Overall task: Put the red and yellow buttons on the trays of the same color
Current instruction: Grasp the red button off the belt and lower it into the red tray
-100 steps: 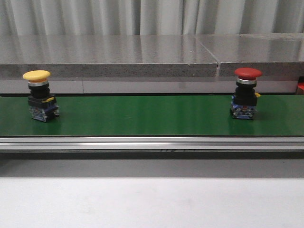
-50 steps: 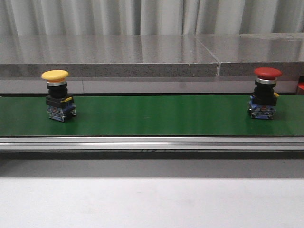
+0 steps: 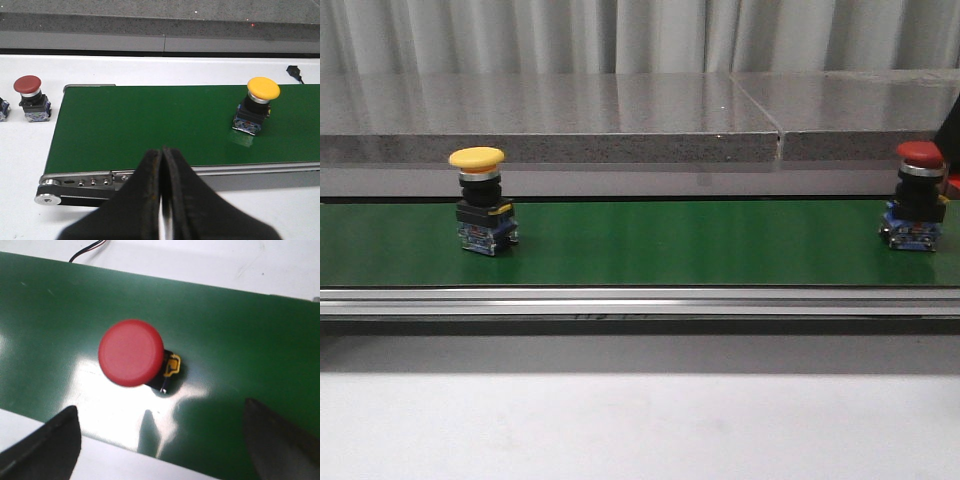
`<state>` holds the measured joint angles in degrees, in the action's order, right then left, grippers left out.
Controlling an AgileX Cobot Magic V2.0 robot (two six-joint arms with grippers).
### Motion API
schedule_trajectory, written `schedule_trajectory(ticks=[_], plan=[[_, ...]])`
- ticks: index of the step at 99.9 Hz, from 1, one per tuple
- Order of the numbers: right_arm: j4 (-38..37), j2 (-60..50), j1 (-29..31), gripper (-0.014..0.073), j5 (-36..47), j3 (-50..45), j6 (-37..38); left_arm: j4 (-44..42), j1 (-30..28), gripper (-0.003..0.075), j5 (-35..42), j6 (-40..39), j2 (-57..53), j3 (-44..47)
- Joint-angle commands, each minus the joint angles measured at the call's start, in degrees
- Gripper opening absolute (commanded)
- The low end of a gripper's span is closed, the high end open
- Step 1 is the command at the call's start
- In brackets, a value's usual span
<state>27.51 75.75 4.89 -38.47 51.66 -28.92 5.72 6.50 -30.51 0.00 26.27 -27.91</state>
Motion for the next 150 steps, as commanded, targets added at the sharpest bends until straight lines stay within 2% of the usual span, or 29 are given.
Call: schedule_trajectory(ticks=[1,33,40,57,67,86,117,133,150], plan=[[1.54,0.71,-0.16,0.0645,4.01,2.79,-0.98,0.81,0.48,-0.0019,4.23,0.0,0.18,-1.47],[1.54,6.86,-0.16,0.0626,6.67,5.79,-2.62,0.81,0.48,-0.0019,4.23,0.0,0.18,-1.47],[1.54,7.58,-0.16,0.0549,6.82,5.83,-2.62,0.81,0.48,-0.0019,4.23,0.0,0.18,-1.47],[1.54,8.01,-0.16,0.0257,6.68,6.06,-2.62,0.81,0.48,-0.0019,4.23,0.0,0.18,-1.47],[1.54,8.01,-0.16,0.0176,6.1,6.93,-2.62,0.81,0.48,-0.0019,4.23,0.0,0.18,-1.47],[1.54,8.01,2.92,0.0172,3.47,12.75,-2.62,0.81,0.48,-0.0019,4.23,0.0,0.18,-1.47],[1.54,10.08,17.15,0.0172,5.37,25.74,-0.26,0.81,0.48,-0.0019,4.23,0.0,0.18,-1.47],[1.54,14.36,22.76,0.0172,7.07,30.88,0.03,0.81,0.48,-0.0019,4.23,0.0,0.18,-1.47],[1.54,20.66,25.89,0.0172,8.59,35.55,0.43,0.81,0.48,-0.0019,4.23,0.0,0.18,-1.47]])
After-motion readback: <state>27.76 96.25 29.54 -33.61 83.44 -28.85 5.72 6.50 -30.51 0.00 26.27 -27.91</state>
